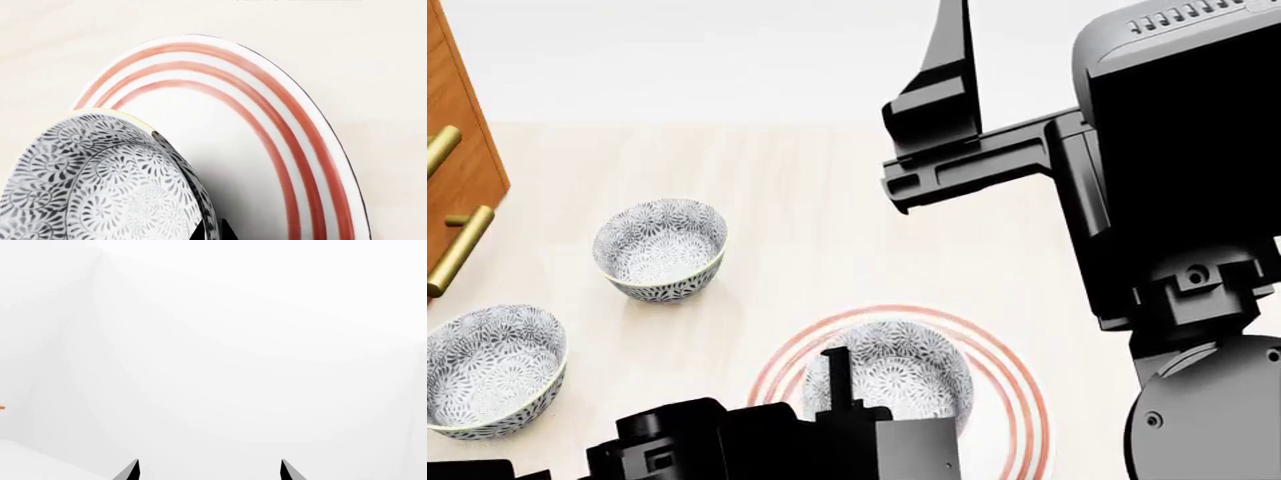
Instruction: Put the bowl at the front on the plate.
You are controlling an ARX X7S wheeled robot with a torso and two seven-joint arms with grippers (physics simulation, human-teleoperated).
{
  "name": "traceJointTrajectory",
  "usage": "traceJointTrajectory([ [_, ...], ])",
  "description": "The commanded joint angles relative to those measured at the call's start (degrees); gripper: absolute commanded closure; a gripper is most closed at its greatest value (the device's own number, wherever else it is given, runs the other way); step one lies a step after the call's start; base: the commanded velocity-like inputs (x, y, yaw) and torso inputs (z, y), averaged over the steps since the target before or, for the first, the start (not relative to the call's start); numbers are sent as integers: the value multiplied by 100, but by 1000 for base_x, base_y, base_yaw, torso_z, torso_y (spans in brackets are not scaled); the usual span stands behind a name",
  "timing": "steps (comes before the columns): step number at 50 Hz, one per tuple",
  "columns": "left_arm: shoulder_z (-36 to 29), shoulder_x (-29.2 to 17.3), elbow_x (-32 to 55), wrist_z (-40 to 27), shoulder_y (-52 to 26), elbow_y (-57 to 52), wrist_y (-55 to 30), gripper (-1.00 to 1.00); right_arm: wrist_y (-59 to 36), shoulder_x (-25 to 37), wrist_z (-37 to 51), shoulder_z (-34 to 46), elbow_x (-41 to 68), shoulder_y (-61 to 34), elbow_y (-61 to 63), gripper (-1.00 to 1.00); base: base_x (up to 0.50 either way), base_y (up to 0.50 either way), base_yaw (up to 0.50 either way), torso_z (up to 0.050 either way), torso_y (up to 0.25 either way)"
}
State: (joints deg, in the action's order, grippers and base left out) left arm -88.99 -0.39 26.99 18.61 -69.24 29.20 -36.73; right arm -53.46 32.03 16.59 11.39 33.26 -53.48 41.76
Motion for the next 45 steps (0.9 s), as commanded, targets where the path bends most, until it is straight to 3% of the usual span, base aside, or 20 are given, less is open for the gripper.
traceJointTrajectory([
  [1,5,-94,136,180,-19,-254,-88,-100,5,-3,13,29,5,-38,-9,-100,0,0,0,0,0],
  [19,125,-311,240,292,-90,-621,55,-100,-77,29,81,-5,68,-82,70,-100,0,0,0,0,0],
  [45,1457,-696,1501,411,-251,-1179,-31,-100,11,34,57,141,-1,-154,-62,-100,0,0,0,0,0],
])
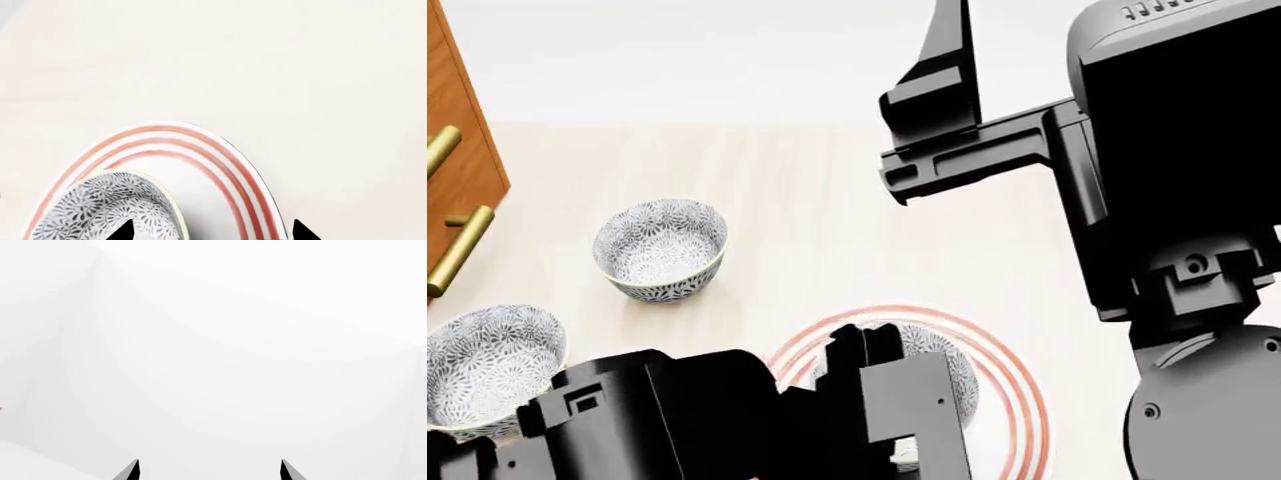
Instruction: Put the bowl at the front on the plate.
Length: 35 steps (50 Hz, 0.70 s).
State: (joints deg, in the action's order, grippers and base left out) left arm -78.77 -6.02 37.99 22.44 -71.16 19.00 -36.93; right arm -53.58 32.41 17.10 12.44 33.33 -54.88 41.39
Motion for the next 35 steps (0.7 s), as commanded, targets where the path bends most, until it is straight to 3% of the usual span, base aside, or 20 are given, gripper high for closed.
traceJointTrajectory([
  [1,513,-138,452,-1,-51,-132,3,-100,26,-6,9,39,-9,-10,-26,-100,0,0,0,0,0],
  [16,1150,-99,718,-140,-171,574,247,-100,-41,7,50,46,40,-55,30,-100,0,0,0,0,0],
  [35,1414,-32,473,-367,-147,1497,926,-100,-1,24,59,47,68,-32,29,-100,0,0,0,0,0],
])
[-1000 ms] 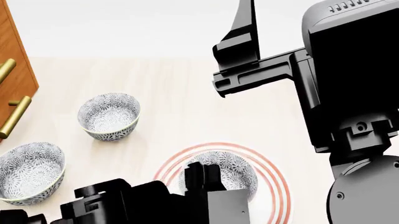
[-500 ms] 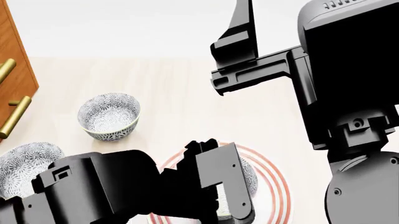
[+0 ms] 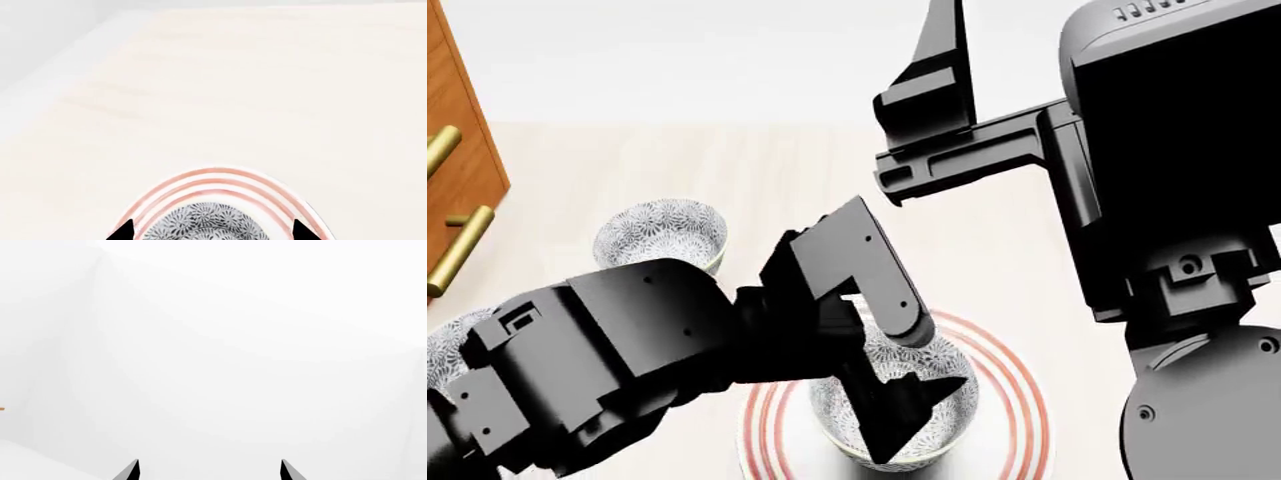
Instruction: Put the bowl at the front on the plate.
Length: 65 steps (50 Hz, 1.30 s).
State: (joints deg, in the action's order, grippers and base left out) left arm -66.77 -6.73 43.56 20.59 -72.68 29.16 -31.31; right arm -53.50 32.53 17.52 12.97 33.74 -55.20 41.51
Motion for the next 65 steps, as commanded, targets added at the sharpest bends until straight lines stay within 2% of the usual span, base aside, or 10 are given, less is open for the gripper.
traceJointTrajectory([
  [1,231,50,-111,-216,7,541,420,-100,-5,16,19,-5,25,2,19,-100,0,0,0,0,0],
  [9,386,36,-126,-305,-20,875,640,-100,11,31,20,-14,37,5,13,-100,0,0,0,0,0],
  [17,449,279,-316,-267,-201,1973,999,-100,-7,33,1,27,43,-81,-29,-100,0,0,0,0,0],
  [25,504,315,-346,-274,-186,2322,1228,-100,103,12,-52,87,-6,-107,-155,-100,0,0,0,0,0],
  [33,638,158,-238,-447,-115,2090,1284,-100,149,-9,-78,144,-31,-137,-233,-100,0,0,0,0,0],
  [39,839,19,-126,-814,9,1831,1381,-100,271,-29,-100,197,-99,-96,-332,-100,0,0,0,0,0],
  [47,1031,-350,32,-1258,241,1111,1390,-100,427,-35,-104,174,-135,29,-396,-100,0,0,0,0,0],
  [59,1297,-630,217,-1628,413,611,1480,-100,453,-41,-85,190,-134,52,-407,-100,0,0,0,0,0],
  [65,1474,-907,484,-1853,590,-84,1381,-100,548,-46,-83,188,-156,144,-426,-100,0,0,0,0,0],
])
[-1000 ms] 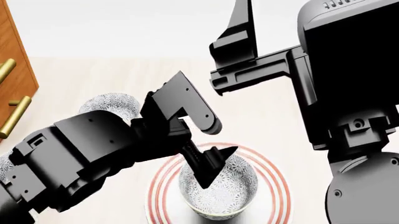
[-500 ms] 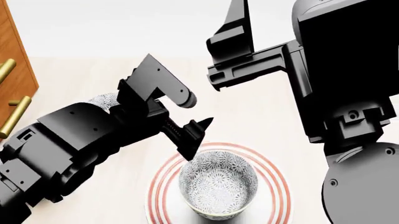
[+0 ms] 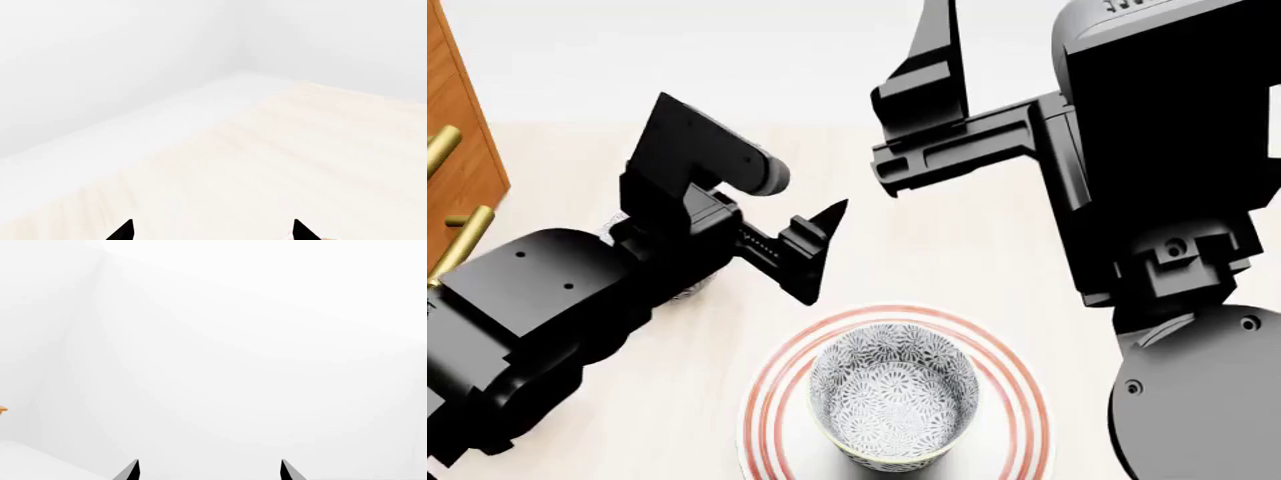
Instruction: Put the bowl at the front on the plate.
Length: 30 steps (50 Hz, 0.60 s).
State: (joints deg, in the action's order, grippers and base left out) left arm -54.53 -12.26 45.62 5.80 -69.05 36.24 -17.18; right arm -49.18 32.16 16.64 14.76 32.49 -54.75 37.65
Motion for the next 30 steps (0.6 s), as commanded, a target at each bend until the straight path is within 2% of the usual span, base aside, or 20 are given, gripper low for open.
traceJointTrajectory([
  [1,276,-391,329,-408,247,-888,-66,-100,126,-13,5,1,-23,111,-40,-100,0,0,0,0,0],
  [10,311,-457,361,-477,328,-1001,-42,-100,147,2,0,-16,20,165,0,-100,0,0,0,0,0],
  [30,578,-986,668,-1234,624,-2436,-188,-100,168,63,59,-67,45,272,68,-100,0,0,0,0,0],
])
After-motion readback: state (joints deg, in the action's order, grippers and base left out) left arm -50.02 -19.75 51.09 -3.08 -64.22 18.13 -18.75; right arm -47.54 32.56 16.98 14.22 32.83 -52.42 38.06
